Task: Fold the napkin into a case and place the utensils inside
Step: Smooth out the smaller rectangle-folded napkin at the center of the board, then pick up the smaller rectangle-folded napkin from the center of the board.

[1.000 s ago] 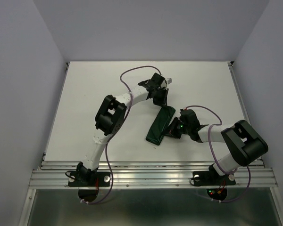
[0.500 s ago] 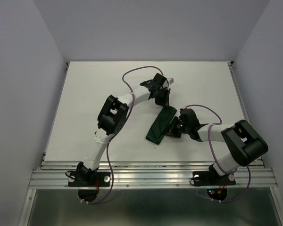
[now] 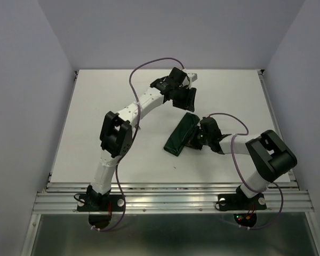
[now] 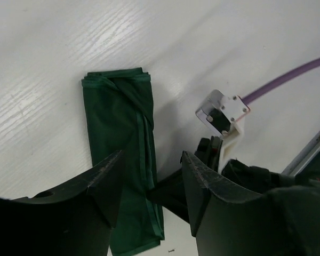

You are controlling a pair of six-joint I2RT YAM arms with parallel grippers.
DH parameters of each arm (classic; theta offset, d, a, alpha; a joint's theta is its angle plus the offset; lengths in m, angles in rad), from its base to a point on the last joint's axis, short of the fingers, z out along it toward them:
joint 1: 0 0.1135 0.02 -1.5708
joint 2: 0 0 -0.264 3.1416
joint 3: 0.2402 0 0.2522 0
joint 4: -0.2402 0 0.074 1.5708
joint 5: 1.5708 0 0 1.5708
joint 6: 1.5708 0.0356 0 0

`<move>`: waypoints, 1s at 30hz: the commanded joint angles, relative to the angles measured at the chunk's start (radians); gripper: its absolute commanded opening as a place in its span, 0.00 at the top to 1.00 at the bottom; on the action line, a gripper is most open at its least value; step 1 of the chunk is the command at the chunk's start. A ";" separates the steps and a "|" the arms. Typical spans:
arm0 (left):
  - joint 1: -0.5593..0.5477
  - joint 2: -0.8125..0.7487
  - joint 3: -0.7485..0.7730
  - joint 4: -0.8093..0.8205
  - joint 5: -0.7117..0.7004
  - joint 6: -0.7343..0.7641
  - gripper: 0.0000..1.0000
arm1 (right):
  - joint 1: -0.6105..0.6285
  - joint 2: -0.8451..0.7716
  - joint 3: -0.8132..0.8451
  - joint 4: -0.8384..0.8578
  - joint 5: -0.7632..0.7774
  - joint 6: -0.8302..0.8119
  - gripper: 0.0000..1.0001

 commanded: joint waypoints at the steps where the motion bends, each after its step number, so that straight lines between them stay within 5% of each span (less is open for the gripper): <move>1: -0.004 -0.135 0.020 -0.070 -0.050 0.036 0.43 | 0.006 0.042 0.078 -0.008 0.095 -0.004 0.99; 4: 0.001 -0.192 -0.026 -0.072 -0.104 0.033 0.43 | 0.006 0.057 0.127 -0.011 0.087 -0.007 0.90; 6: 0.004 -0.234 -0.069 -0.070 -0.163 0.032 0.43 | 0.006 0.036 0.137 -0.018 0.081 -0.012 0.64; 7: 0.004 -0.247 -0.086 -0.063 -0.188 0.027 0.43 | 0.006 0.023 0.141 -0.028 0.086 -0.016 0.42; 10: 0.005 -0.304 -0.175 -0.018 -0.257 0.019 0.43 | -0.004 -0.056 0.127 -0.106 0.125 -0.035 0.09; 19: -0.067 -0.408 -0.445 0.140 -0.450 0.024 0.43 | -0.338 -0.498 -0.109 -0.296 0.133 -0.039 0.04; 24: -0.231 -0.339 -0.456 0.189 -0.679 0.137 0.36 | -0.505 -0.524 -0.027 -0.495 0.155 -0.148 0.04; 26: -0.268 -0.264 -0.388 0.126 -0.640 0.140 0.27 | -0.553 -0.505 0.006 -0.529 0.147 -0.174 0.04; 30: -0.283 -0.192 -0.362 0.108 -0.671 0.110 0.24 | -0.599 -0.488 0.030 -0.534 0.110 -0.201 0.04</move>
